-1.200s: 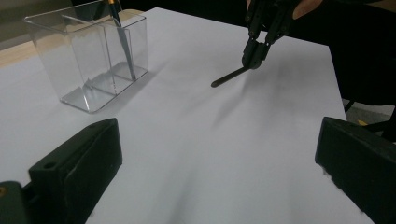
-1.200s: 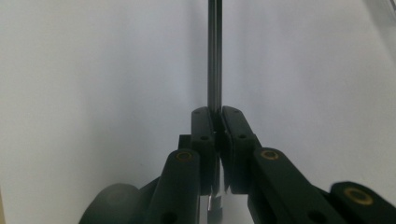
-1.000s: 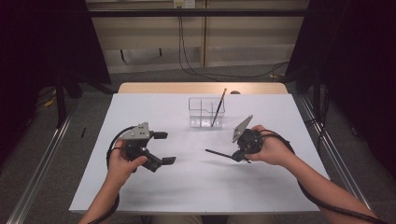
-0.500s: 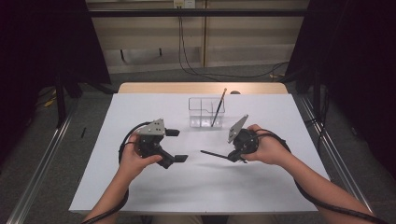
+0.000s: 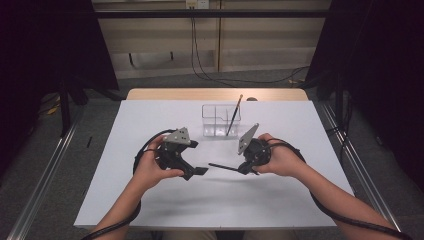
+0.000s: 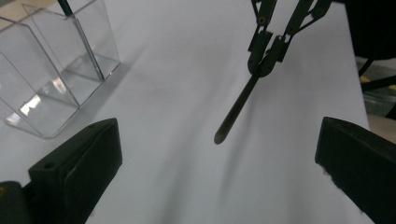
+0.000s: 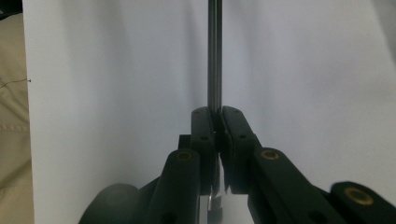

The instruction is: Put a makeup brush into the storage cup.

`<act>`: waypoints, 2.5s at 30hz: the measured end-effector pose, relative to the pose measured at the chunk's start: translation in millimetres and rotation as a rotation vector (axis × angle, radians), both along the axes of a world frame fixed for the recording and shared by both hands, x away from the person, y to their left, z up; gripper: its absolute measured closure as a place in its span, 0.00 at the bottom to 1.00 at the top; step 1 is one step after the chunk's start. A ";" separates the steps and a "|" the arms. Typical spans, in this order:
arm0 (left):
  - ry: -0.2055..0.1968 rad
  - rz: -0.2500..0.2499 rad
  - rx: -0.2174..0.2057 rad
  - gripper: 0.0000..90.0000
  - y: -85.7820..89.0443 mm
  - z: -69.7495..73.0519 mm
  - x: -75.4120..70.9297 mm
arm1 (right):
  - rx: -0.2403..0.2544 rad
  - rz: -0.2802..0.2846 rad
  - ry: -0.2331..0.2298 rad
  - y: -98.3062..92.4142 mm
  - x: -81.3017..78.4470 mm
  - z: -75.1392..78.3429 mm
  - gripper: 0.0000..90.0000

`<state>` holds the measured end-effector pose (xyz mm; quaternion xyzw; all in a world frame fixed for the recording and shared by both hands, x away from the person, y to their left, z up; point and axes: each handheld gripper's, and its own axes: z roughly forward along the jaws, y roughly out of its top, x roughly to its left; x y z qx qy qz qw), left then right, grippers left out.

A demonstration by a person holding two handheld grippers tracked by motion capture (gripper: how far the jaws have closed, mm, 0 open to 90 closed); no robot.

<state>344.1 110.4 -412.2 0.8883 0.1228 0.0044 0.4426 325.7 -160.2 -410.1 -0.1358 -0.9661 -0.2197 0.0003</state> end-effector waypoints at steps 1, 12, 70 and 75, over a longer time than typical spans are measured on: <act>-0.003 0.003 0.011 0.01 -1.3 -0.1 -0.1 | -0.002 0.002 0.001 1.0 -0.3 0.4 0.94; -0.043 -0.046 0.217 0.09 -21.2 0.5 0.2 | -0.004 0.031 -0.006 11.6 -1.1 3.3 0.94; 0.130 -0.199 0.433 0.91 -48.6 -9.3 3.1 | -0.007 0.125 -0.044 18.8 -4.3 14.6 0.94; 0.124 -0.206 0.436 0.91 -50.0 -10.4 1.8 | -0.020 0.139 -0.035 20.1 -4.5 13.5 0.94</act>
